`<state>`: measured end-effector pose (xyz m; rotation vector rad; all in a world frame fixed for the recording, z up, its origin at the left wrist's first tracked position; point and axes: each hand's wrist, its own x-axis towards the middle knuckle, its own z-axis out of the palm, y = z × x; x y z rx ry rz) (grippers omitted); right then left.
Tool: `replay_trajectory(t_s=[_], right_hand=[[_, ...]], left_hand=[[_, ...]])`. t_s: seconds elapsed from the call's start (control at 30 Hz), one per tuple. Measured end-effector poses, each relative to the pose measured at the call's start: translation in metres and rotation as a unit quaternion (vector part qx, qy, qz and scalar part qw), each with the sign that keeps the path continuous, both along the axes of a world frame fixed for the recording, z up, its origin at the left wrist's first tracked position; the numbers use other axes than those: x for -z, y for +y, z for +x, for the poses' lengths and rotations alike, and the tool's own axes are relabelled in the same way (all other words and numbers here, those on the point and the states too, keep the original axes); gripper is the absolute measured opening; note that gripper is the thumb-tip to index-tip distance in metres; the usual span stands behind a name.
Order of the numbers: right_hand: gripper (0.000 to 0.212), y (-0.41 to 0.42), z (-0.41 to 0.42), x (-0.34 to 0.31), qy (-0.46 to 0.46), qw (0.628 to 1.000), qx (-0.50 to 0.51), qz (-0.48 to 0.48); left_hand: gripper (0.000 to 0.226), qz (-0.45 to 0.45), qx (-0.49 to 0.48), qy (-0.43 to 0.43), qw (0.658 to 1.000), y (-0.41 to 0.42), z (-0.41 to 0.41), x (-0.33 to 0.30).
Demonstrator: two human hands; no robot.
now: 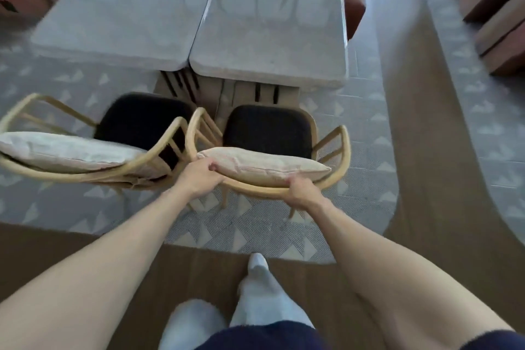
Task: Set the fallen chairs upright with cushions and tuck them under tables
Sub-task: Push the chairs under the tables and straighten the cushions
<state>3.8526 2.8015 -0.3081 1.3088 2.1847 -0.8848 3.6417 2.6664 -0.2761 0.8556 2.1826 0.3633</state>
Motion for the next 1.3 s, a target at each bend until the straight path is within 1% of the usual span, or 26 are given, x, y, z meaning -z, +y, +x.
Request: replay_trajectory(t_s=[0.07, 0.17, 0.27, 0.33, 0.4, 0.57, 0.7, 0.77, 0.87, 0.97, 1.1, 1.2, 1.3], right_hand=[[0.037, 0.0, -0.01, 0.006, -0.046, 0.998, -0.031, 0.024], [0.037, -0.003, -0.019, 0.019, -0.081, 0.994, -0.056, 0.044], [0.039, -0.008, -0.027, 0.026, -0.12, 0.99, -0.051, 0.058], [0.042, -0.014, -0.032, 0.03, -0.142, 0.986, -0.046, 0.079], [0.043, -0.019, -0.037, 0.034, -0.162, 0.982, -0.043, 0.085], [0.036, -0.031, -0.042, 0.057, -0.177, 0.979, -0.027, 0.1], [0.031, -0.027, -0.04, 0.061, -0.15, 0.982, -0.014, 0.111], [0.032, -0.027, -0.035, 0.059, -0.129, 0.984, -0.019, 0.12], [0.035, -0.024, -0.026, 0.055, -0.113, 0.983, -0.04, 0.139], [0.037, -0.021, -0.024, 0.051, -0.117, 0.983, -0.066, 0.127], [0.037, -0.028, -0.019, 0.05, -0.122, 0.984, -0.067, 0.108], [0.04, -0.034, -0.014, 0.051, -0.119, 0.986, -0.064, 0.101], [0.042, -0.031, -0.011, 0.05, -0.103, 0.989, -0.058, 0.088]], left_hand=[[0.04, -0.037, 0.04, 0.003, 0.998, 0.0, -0.013, 0.014], [0.052, -0.067, 0.093, -0.007, 0.993, -0.001, -0.019, 0.039], [0.054, -0.04, 0.144, 0.027, 0.988, 0.007, -0.026, 0.06], [0.053, -0.028, 0.211, 0.066, 0.975, 0.014, -0.03, 0.068], [0.051, -0.035, 0.283, 0.09, 0.954, 0.02, -0.034, 0.072], [0.045, -0.036, 0.337, 0.124, 0.933, 0.029, -0.034, 0.083], [0.043, -0.053, 0.407, 0.206, 0.888, 0.032, -0.024, 0.086], [0.036, -0.065, 0.421, 0.237, 0.873, 0.032, -0.017, 0.087], [0.026, -0.069, 0.427, 0.265, 0.862, 0.033, -0.008, 0.091], [0.026, -0.082, 0.438, 0.275, 0.852, 0.03, -0.004, 0.089], [0.025, -0.109, 0.44, 0.251, 0.855, 0.027, 0.001, 0.085], [0.024, -0.108, 0.442, 0.253, 0.854, 0.019, 0.005, 0.086], [0.022, -0.102, 0.417, 0.244, 0.869, 0.018, 0.008, 0.087]])
